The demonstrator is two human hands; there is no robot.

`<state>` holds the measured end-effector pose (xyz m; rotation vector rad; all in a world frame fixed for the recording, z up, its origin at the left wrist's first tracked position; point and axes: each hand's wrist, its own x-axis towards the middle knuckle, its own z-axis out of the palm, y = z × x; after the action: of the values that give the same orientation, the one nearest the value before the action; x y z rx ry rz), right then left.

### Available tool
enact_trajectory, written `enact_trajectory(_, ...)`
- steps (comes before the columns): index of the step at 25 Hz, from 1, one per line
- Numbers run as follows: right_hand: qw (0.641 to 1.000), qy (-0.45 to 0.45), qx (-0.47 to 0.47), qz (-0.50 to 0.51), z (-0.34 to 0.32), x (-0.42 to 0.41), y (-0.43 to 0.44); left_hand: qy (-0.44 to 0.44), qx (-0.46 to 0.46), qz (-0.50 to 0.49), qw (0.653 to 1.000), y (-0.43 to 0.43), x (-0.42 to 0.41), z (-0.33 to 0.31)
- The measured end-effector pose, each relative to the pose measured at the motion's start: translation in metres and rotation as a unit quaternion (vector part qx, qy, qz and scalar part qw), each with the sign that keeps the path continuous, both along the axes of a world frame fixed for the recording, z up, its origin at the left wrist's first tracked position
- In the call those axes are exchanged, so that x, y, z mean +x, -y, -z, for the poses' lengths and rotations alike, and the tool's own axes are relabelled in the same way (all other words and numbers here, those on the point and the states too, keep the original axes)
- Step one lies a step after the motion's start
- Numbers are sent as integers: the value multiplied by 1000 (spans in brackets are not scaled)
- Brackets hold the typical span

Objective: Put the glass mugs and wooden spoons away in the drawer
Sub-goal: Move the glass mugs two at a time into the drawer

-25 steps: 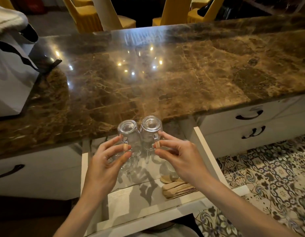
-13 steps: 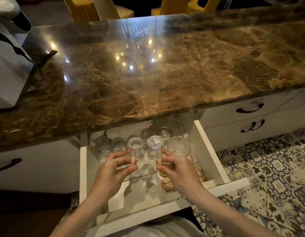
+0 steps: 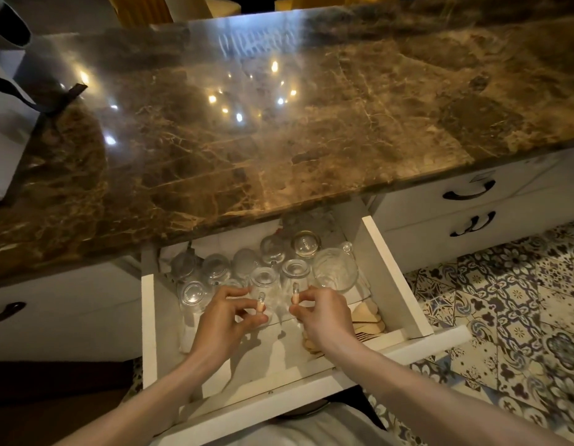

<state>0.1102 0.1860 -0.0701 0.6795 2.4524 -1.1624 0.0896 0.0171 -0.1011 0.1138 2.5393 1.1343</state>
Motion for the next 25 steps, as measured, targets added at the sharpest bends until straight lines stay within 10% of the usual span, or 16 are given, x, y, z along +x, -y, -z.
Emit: enact_trajectory(25,990,128,-9,56,53,-26,21,-103,-275,161,942,1,-5,41)
